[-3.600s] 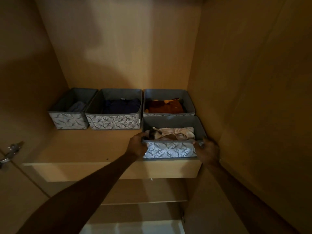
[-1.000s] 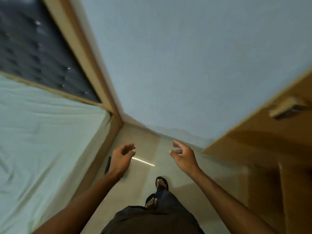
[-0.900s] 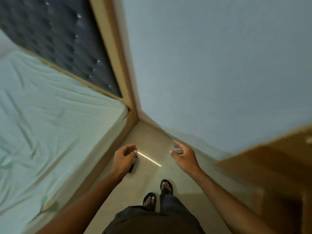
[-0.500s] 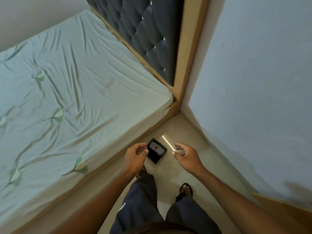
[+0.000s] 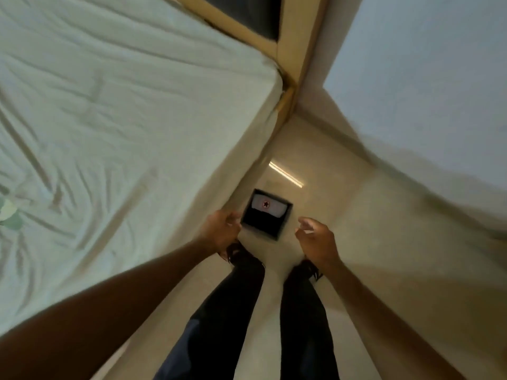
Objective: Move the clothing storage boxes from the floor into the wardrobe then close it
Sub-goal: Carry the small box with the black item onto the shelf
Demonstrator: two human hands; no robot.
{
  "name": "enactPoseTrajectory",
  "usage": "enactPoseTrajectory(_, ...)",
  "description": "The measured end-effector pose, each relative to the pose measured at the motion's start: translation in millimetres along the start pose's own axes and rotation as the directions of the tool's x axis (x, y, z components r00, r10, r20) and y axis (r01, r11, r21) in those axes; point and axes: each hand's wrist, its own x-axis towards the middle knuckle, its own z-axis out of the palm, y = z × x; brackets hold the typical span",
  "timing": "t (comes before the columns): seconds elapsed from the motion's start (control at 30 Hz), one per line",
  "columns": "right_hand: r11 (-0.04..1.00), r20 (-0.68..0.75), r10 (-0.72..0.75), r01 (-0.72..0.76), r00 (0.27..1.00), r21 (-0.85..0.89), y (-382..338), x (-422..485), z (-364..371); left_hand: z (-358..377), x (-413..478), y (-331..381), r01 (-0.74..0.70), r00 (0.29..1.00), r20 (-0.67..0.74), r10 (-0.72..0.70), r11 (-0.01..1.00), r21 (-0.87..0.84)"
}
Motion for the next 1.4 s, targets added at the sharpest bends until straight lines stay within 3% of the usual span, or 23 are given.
enactPoseTrajectory(0.17, 0.997, -0.010, 0.083, -0.083, 0.997, 0.010, 80, 75, 66, 51, 116, -54, -0.014, 0.994, 0.108, -0.018, 0.957, 0.290)
enactPoseTrajectory(0.3, 0.997, 0.041, 0.055, -0.053, 0.998, -0.056, 130, 134, 108, 109, 185, -80, -0.062, 0.988, 0.153, 0.029, 0.974, 0.217)
enactPoseTrajectory(0.37, 0.996, 0.052, 0.020, -0.015, 0.998, -0.092, 148, 162, 126, 133, 218, -91, -0.092, 0.988, 0.144, 0.056, 0.962, 0.257)
enactPoseTrajectory(0.63, 0.970, 0.076, 0.066, -0.046, 0.995, -0.239, 167, 211, 156, 155, 263, -109, -0.107, 0.985, 0.158, 0.067, 0.960, 0.259)
enactPoseTrajectory(0.83, 0.970, 0.033, 0.011, -0.003, 0.999, -0.244, 141, 162, 112, 124, 196, -79, -0.143, 0.978, 0.190, 0.086, 0.940, 0.311)
enactPoseTrajectory(1.17, 0.960, 0.019, 0.011, -0.005, 1.000, -0.279, 62, -48, -26, 69, -36, 43, -0.181, 0.971, 0.212, 0.108, 0.916, 0.359)
enactPoseTrajectory(1.4, 0.981, -0.102, 0.072, -0.089, 0.992, -0.172, 41, -196, -103, 38, -169, 114, -0.363, 0.918, 0.276, 0.283, 0.880, 0.306)
